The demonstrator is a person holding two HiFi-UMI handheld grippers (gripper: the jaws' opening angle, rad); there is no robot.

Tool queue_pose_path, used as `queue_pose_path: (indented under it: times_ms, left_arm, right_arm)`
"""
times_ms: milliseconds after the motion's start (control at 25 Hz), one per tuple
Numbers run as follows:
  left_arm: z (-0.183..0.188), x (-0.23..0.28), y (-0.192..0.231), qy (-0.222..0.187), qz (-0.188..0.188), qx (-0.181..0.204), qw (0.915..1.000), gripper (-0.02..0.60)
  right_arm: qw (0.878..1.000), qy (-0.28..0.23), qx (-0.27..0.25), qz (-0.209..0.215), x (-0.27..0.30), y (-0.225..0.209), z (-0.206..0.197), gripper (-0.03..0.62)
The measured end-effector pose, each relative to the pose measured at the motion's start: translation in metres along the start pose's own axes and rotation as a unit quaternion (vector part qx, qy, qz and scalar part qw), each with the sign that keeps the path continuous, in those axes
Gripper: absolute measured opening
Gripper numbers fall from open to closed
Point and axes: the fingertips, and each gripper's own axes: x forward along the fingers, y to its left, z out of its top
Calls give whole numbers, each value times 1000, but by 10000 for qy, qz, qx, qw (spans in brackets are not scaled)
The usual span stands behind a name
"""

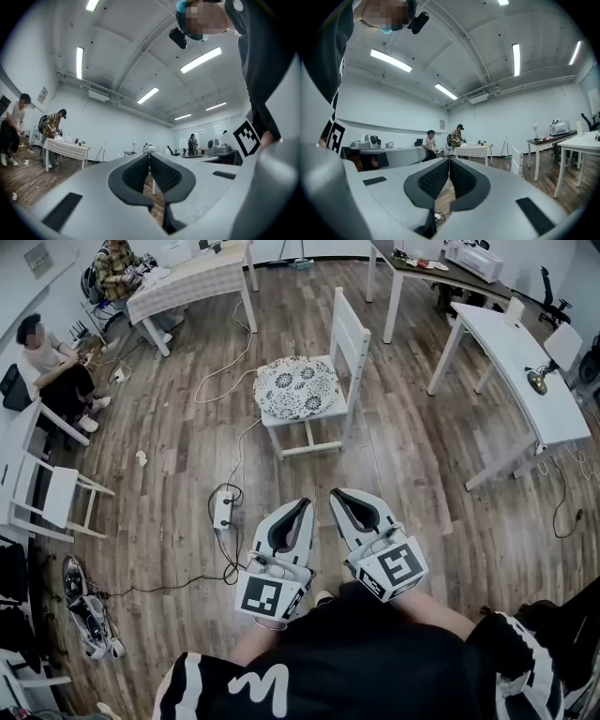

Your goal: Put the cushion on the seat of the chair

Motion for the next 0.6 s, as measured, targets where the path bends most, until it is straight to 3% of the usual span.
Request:
queue_pose_path:
  times_ms: [600]
  left_arm:
    - [5,8,-50,-47,180,-2,9998,14]
  right_arm:
    - [9995,28,-121,304,-46,-11,7,21]
